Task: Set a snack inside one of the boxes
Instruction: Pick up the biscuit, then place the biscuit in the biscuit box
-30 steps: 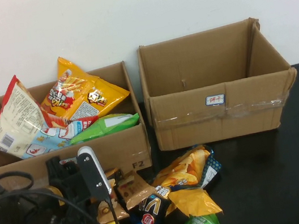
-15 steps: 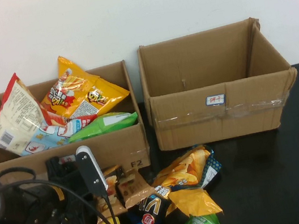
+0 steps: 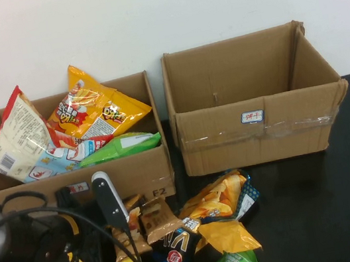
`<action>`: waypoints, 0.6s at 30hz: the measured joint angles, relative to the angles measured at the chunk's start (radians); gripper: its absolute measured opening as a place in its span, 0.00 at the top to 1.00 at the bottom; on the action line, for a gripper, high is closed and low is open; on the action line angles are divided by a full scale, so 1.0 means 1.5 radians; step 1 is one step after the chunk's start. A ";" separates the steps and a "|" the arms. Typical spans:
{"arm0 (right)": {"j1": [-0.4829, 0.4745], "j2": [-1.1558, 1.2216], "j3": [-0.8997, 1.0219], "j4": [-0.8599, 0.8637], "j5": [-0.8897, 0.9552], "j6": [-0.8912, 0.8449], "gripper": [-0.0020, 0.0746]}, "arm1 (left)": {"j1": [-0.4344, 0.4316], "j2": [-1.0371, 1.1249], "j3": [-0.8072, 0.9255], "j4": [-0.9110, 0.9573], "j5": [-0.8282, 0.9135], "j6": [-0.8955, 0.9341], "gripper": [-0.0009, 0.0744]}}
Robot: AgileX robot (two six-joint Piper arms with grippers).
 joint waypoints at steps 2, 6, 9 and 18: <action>0.000 0.000 0.000 0.000 0.000 0.000 0.97 | -0.013 -0.018 0.000 0.000 0.032 -0.025 0.81; 0.000 0.000 0.000 0.000 0.000 0.000 0.97 | -0.043 -0.090 0.001 0.000 0.105 -0.138 0.81; 0.000 0.000 0.000 0.000 0.000 0.000 0.97 | -0.071 -0.160 0.002 0.000 0.156 -0.243 0.81; 0.000 0.000 0.000 0.000 0.000 -0.001 0.97 | -0.220 -0.398 0.000 -0.029 0.105 -0.462 0.81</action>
